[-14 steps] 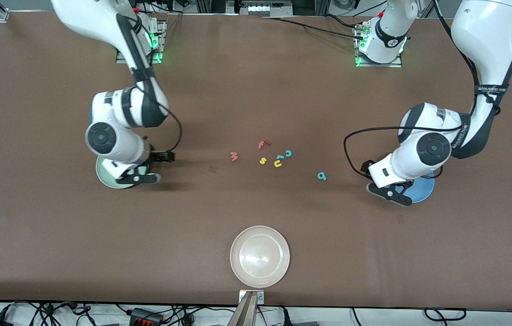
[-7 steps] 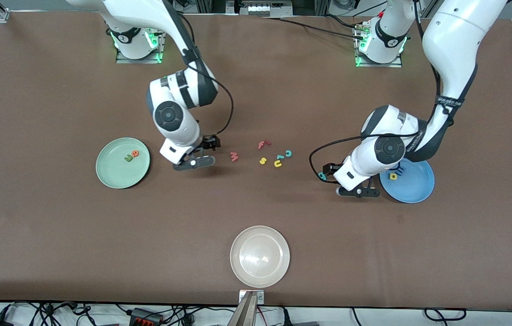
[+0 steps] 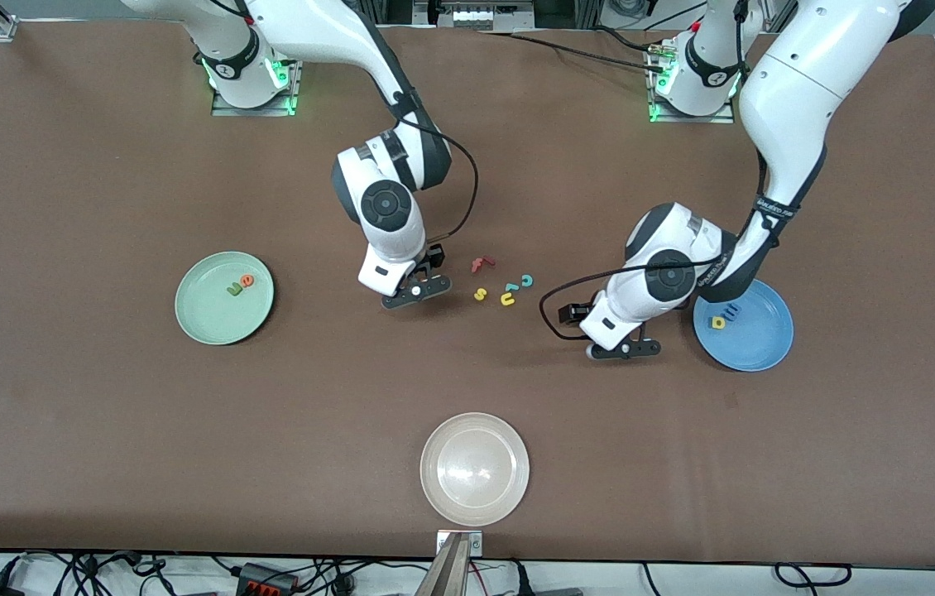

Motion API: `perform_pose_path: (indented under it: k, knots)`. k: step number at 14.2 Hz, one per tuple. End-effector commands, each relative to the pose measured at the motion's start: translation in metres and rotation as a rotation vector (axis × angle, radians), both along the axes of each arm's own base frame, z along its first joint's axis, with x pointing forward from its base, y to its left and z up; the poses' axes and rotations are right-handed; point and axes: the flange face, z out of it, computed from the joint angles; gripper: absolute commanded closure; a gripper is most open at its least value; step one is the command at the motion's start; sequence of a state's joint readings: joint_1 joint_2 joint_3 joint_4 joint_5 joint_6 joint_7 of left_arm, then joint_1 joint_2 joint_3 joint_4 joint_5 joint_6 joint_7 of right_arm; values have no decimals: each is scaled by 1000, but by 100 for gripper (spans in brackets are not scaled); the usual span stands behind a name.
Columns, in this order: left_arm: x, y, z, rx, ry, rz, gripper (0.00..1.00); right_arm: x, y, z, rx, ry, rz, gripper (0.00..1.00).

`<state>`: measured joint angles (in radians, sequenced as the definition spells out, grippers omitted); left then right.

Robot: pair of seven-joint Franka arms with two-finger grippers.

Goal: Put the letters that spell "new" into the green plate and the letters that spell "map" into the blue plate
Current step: 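Grasp the pink w and teal b with the right and left grippers, then drop the b on the blue plate while the right gripper carries the w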

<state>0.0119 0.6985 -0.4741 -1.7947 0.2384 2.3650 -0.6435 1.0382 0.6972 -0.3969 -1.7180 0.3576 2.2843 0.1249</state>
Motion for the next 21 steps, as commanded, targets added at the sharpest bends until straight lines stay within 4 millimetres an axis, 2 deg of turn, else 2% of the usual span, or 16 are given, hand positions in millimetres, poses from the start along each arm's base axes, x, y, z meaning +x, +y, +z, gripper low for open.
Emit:
perform_pose_path:
  k: [1, 3, 4, 5, 7, 8, 10, 11, 12, 13, 14, 15, 16, 17, 21]
  knots:
    - [4, 2, -10, 28, -20, -12, 30, 3, 9, -1, 37, -8, -29, 38]
    - [5, 2, -13, 32, -31, -23, 32, 0, 12, -6, 31, -8, -23, 38]
    - [4, 2, -15, 33, -30, -23, 36, -1, 13, -10, 30, -13, -21, 38]
    - [4, 2, -17, 33, -26, -25, 42, 0, 14, -11, 32, -20, -22, 38]
    - [4, 2, -18, 33, -24, -25, 64, -1, 15, -16, 33, -24, -25, 38]
    - [3, 2, -20, 34, -21, -25, 71, -1, 15, -18, 31, -24, -23, 38]
    - [1, 2, -28, 33, -9, -24, 82, -3, 29, -18, 39, -31, -4, 38]
    - [3, 5, -25, 33, -13, -27, 86, -3, 29, -21, 35, -30, -3, 39]
    - [6, 10, -19, 38, -15, -25, 87, -2, 30, -22, 34, -32, -1, 40]
    - [9, 14, -4, 52, -25, -24, 88, -2, 31, -24, 33, -33, 0, 41]
    - [13, 21, 14, 81, -15, -22, 90, -2, 31, -25, 32, -32, 2, 48]
    - [16, 29, 31, 112, -3, -21, 90, -2, 31, -25, 31, -33, 3, 50]
    - [19, 38, 45, 138, 16, -42, 90, -2, 31, -26, 29, -33, 4, 51]
    - [22, 56, 52, 154, 36, -62, 90, -2, 31, -26, 28, -33, 11, 54]
    - [36, 162, 83, 181, 107, -165, 90, 5, 23, -22, 30, -32, 12, 83]
